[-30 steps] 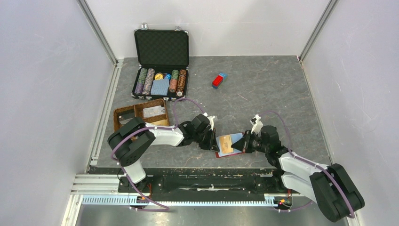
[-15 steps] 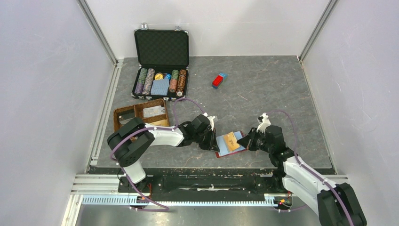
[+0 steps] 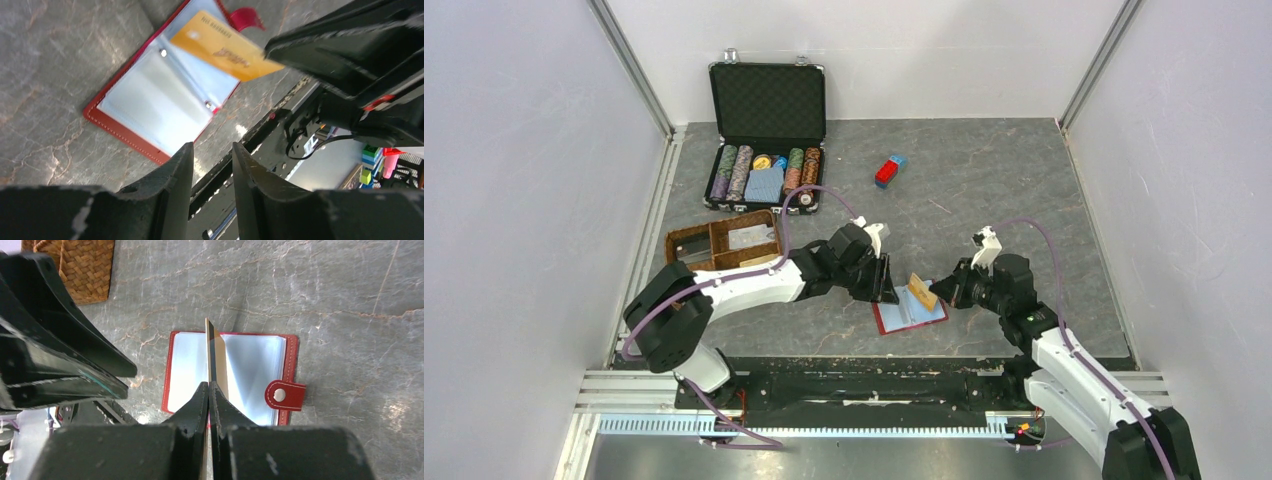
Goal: Take the credit cards out of the card holder
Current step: Remove the credit card from the card holder.
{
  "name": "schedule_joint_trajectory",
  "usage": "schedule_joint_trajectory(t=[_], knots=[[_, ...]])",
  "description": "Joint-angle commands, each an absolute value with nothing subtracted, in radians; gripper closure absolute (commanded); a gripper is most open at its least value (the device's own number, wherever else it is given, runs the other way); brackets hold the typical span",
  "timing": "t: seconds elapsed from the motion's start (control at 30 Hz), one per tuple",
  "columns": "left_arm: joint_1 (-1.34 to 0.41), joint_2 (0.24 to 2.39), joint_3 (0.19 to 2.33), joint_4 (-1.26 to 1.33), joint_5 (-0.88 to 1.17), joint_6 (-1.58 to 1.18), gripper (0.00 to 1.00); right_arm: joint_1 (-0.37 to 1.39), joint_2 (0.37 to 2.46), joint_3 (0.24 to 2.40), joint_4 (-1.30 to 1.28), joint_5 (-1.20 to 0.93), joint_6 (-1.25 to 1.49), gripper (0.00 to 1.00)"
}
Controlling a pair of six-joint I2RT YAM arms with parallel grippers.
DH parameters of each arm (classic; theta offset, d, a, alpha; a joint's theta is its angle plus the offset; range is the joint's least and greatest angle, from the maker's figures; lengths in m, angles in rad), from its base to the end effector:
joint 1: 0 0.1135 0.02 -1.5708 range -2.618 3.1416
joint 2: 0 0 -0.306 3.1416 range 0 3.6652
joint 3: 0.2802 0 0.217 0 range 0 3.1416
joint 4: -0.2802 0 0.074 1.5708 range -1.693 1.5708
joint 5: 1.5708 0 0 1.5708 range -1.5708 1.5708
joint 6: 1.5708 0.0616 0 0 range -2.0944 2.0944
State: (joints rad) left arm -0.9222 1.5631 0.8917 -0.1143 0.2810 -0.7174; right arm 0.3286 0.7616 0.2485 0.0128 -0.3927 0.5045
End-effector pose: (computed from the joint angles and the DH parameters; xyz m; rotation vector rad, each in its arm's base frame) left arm 0.1751 -0.2593 0.2425 0.4185 2.5788 -1.0411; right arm 0.1103 0.0625 0.2118 -0.0636 2.1585 0.9046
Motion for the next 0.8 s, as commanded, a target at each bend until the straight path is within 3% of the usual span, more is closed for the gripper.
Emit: schedule_joint_trajectory(t=[0.0,0.53,0.77], knots=[[-0.923,1.559,0.944,-0.149,0.244,-0.661,0.59,0.323,0.761,0.282,0.004,-0.450,0.487,1.00],[-0.923,1.743,0.993,-0.021,0.306,-0.652,0.65,0.324,0.831,0.218,0.063,-0.479,0.493,1.00],[-0.923,1.789,1.009,-0.014,0.315,-0.647,0.66,0.324,0.856,0.212,0.062,-0.479,0.473,0.86]])
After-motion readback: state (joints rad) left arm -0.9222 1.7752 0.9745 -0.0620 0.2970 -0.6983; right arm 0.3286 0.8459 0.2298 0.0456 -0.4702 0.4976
